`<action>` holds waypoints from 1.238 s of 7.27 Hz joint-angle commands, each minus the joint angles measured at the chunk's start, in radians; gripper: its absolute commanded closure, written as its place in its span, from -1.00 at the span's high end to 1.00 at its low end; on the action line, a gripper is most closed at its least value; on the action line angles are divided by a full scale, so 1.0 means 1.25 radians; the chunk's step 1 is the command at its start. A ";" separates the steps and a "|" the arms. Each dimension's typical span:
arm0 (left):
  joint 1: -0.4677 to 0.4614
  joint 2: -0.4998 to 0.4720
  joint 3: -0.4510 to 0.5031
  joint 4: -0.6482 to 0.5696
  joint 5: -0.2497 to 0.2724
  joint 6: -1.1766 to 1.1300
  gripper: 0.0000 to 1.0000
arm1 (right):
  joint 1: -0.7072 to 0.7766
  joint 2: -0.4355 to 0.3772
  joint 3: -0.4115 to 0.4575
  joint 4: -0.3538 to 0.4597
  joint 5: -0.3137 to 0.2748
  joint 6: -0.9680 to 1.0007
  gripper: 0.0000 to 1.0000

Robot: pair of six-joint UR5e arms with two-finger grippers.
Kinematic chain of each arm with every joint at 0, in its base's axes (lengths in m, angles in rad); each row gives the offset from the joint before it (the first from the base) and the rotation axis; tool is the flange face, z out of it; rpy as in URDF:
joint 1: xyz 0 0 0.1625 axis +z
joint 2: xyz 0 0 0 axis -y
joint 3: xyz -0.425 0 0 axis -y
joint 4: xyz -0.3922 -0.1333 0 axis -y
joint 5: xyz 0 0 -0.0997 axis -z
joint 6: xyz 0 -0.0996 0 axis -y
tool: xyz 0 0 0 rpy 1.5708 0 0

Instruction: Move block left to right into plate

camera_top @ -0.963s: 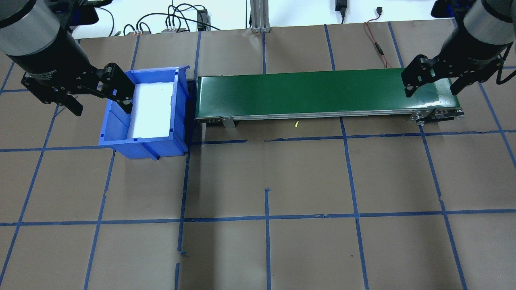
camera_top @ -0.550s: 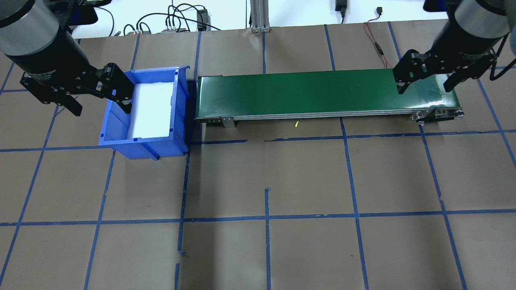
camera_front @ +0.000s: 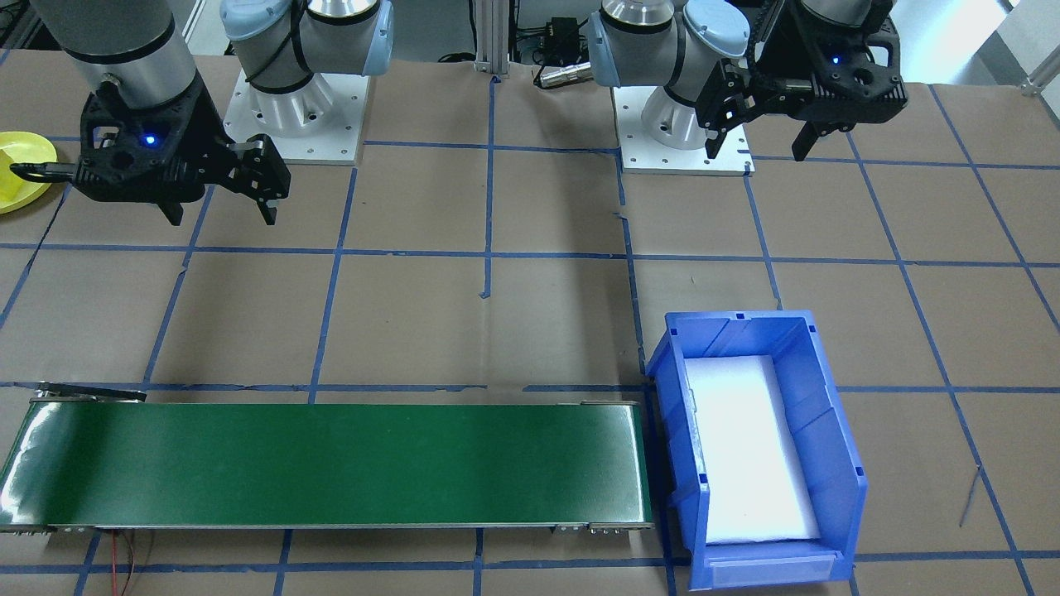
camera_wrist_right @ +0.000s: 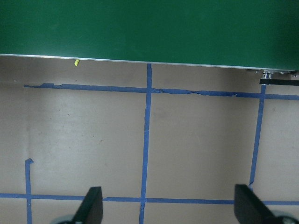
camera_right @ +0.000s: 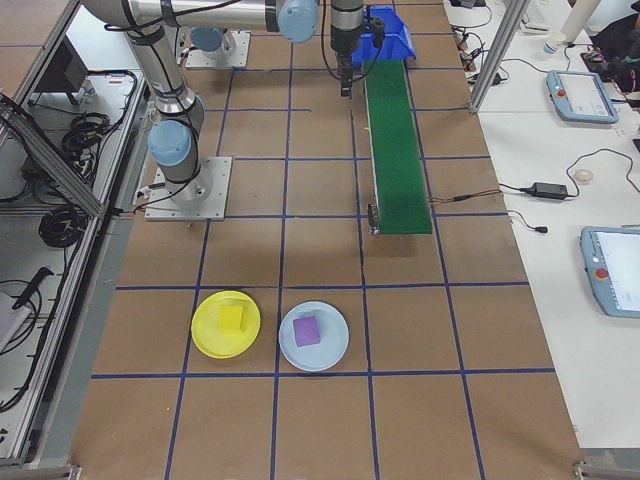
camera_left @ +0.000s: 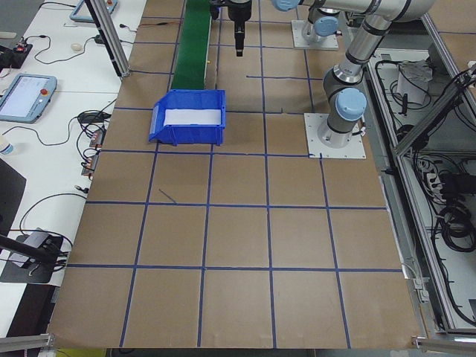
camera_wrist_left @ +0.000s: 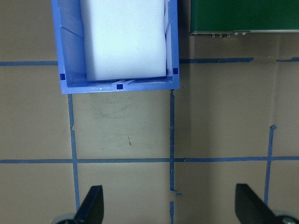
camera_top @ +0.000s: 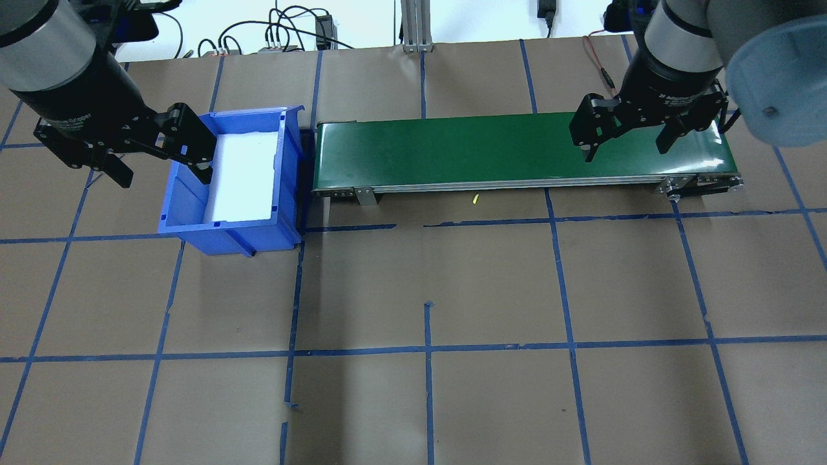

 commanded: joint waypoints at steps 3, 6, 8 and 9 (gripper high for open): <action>-0.002 0.000 -0.009 0.008 -0.002 -0.001 1.00 | 0.007 0.004 0.001 -0.005 0.001 0.003 1.00; -0.002 0.000 -0.010 0.009 -0.002 -0.004 1.00 | 0.007 0.004 0.001 -0.006 0.000 0.003 1.00; -0.009 -0.001 -0.016 0.009 -0.002 -0.002 1.00 | 0.007 0.004 0.003 -0.006 0.000 0.003 1.00; -0.009 0.000 -0.015 0.009 -0.002 -0.001 1.00 | 0.006 0.004 0.003 -0.006 0.000 0.003 1.00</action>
